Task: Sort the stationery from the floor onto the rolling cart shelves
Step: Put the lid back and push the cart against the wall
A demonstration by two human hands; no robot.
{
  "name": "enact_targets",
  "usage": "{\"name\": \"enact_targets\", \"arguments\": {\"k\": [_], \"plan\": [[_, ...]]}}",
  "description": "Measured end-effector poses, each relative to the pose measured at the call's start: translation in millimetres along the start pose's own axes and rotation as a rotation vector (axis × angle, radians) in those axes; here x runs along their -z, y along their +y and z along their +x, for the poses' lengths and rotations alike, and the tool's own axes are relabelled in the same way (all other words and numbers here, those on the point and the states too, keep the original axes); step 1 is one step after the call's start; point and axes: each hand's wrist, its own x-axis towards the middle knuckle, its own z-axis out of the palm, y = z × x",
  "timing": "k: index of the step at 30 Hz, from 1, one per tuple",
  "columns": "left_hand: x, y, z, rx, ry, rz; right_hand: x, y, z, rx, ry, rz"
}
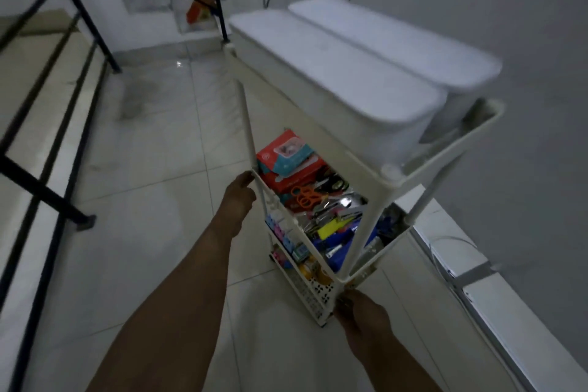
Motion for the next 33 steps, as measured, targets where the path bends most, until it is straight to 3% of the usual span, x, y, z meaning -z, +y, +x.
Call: {"name": "enact_targets", "arguments": {"k": [10,17,24,33], "plan": [[25,124,-50,0.144,-0.04,-0.193,-9,-58,-125,-0.1,-0.078,0.129],[30,181,-57,0.227,-0.081,-0.098,-16,-75,-174,-0.04,-0.097,0.205],[46,236,-53,0.281,-0.187,-0.061,-41,-98,-222,0.011,-0.026,0.215],[65,278,-31,0.309,-0.415,0.03,-81,-115,-270,0.106,0.194,0.213]]}}
